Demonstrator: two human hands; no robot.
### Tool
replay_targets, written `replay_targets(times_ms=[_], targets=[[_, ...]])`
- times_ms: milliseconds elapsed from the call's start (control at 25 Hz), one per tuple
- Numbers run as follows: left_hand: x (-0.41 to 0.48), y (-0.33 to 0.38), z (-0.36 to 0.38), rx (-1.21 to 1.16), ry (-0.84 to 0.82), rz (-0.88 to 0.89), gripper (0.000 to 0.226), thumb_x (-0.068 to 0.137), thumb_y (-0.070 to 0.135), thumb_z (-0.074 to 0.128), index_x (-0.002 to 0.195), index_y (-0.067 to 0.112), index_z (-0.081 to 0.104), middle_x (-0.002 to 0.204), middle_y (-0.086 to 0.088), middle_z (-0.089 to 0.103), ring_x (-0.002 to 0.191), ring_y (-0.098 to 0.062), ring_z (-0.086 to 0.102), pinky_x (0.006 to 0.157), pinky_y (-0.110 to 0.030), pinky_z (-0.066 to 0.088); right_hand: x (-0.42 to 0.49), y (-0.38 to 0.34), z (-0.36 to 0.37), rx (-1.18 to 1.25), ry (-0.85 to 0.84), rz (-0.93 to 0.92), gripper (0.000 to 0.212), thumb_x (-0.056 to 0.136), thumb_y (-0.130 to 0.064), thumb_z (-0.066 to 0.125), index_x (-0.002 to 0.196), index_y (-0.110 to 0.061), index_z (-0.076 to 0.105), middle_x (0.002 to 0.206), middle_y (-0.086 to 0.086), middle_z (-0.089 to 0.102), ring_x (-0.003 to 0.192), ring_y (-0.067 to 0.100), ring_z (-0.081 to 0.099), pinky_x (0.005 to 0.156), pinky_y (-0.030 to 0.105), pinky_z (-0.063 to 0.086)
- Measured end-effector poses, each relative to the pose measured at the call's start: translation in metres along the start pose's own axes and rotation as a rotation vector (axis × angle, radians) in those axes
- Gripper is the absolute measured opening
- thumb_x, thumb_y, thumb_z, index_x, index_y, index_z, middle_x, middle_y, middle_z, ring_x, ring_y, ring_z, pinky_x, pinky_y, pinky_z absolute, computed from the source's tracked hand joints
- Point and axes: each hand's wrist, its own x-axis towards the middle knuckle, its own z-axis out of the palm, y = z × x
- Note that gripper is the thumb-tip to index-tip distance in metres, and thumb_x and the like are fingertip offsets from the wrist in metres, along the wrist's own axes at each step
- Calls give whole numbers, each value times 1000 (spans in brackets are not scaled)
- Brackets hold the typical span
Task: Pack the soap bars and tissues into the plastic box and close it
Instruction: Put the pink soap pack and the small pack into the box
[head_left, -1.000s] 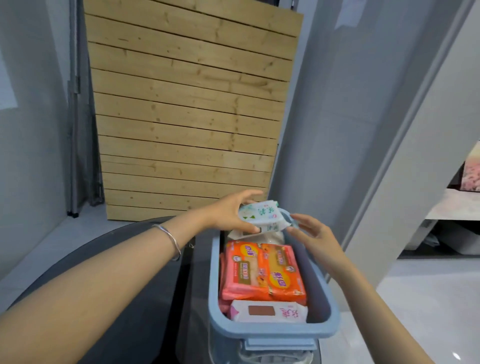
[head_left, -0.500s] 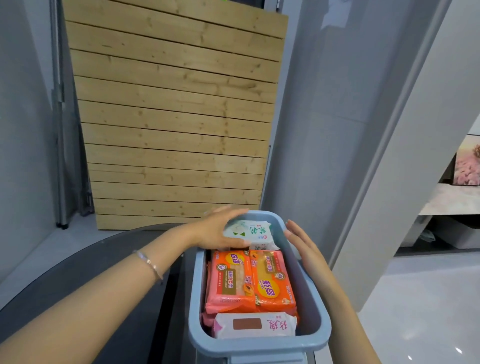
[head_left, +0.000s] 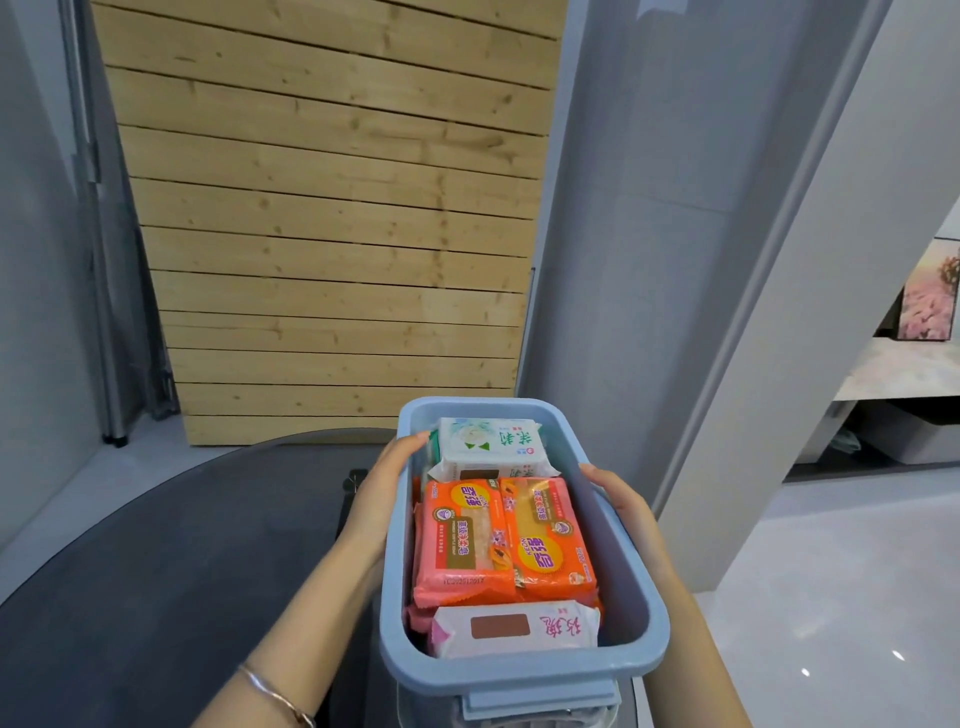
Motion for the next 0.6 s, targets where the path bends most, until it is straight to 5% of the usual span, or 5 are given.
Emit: replay_targets(times_ms=[280,440,520,600], targets=[[3,3,0,31,30,13,37,84,42,54,99,11,68,50,-1,64,43,-14,61,50,-24,49,-1,-15,13,-110,36,-98,35,90,-22,49,125,-14,53,93,17,67,79,28,63,86,44,48],[-8,23,-15,32,78,68,39,83,39,56,50,23,72,41,0,61,35,-11,58,38,-16,45,-2,-22,41,-186,27,-122,81,56,-42,77,124,-6,53,84,14,66,73,26,62,70,34,50],[-21,40,-32,59,101,97,40,80,43,57,47,26,71,41,-1,61,35,-11,58,38,-16,45,-2,-12,60,-116,-35,-109,56,72,-33,66,122,-9,56,81,14,70,68,24,66,65,32,55],[-36,53,-55,77,118,87,32,66,54,64,57,26,75,46,-4,63,43,-17,62,54,-25,51,1,7,76,-53,-48,-57,41,81,-32,59,115,-9,62,84,15,71,69,25,68,66,33,56]])
